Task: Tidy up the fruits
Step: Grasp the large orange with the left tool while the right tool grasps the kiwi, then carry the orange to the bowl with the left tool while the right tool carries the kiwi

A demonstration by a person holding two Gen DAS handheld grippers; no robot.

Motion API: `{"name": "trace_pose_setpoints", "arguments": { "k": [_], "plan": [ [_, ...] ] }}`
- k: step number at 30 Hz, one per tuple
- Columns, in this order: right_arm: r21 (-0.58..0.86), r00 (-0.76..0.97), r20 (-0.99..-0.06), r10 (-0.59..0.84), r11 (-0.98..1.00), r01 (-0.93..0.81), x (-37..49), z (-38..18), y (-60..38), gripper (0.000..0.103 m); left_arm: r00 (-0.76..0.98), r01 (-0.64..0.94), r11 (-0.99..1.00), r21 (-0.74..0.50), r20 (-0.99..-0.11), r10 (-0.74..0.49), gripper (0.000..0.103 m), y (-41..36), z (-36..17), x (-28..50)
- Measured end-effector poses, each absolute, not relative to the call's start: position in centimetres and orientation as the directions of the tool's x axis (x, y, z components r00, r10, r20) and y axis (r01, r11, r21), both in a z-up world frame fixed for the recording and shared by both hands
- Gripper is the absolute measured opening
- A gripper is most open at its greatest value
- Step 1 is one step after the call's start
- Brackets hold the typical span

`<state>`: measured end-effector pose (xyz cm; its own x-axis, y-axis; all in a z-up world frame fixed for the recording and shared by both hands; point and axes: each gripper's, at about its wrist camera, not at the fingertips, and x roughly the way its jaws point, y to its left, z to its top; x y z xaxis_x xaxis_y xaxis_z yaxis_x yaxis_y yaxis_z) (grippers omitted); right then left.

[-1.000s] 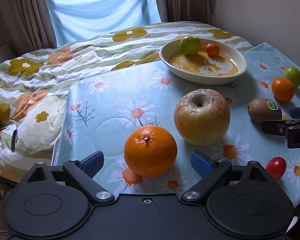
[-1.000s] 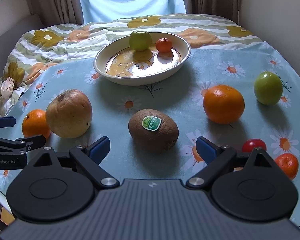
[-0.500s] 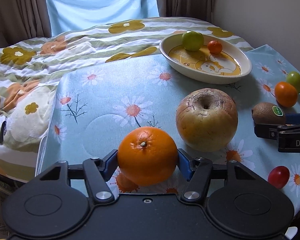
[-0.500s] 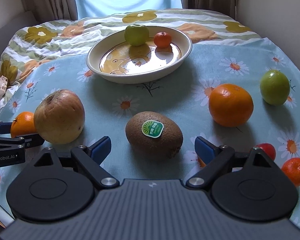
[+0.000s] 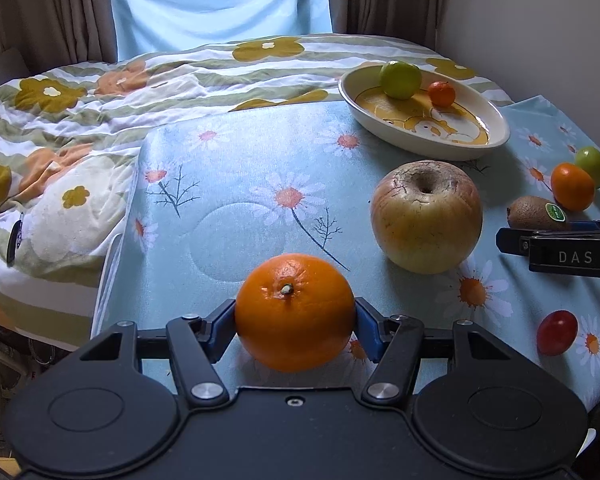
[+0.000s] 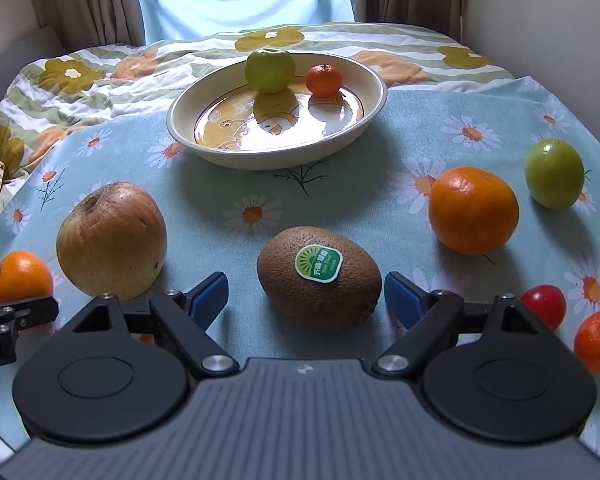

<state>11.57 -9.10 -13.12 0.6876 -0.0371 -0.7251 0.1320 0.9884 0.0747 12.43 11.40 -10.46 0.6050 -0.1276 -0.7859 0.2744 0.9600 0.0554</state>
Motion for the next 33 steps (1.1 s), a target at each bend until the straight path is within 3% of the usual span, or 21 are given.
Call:
{"name": "trace_pose_setpoints", "arguments": {
  "k": [5, 8, 19, 33],
  "plan": [
    [0.034, 0.694, -0.716, -0.076, 0.989, 0.144, 11.5, -13.0, -8.9, 0.078, 0.606, 0.262, 0.964, 0.052, -0.786, -0.122, 0.065, 11.6, -10.4, 11.9],
    [0.053, 0.700, -0.711, -0.066, 0.988, 0.148, 11.4, -12.9, -9.2, 0.076, 0.607, 0.260, 0.964, 0.052, -0.786, -0.121, 0.065, 11.6, -10.4, 11.6],
    [0.079, 0.713, -0.700, -0.034, 0.989, 0.124, 10.4, -11.6, -9.6, 0.074, 0.636, 0.261, 0.964, 0.045, -0.759, -0.137, 0.065, 10.9, -8.5, 10.4],
    [0.096, 0.747, -0.664, 0.027, 0.994, 0.049, 9.4, -4.8, -12.1, 0.074, 0.690, 0.244, 0.969, 0.027, -0.708, -0.154, 0.065, 7.9, -2.8, 8.1]
  ]
}}
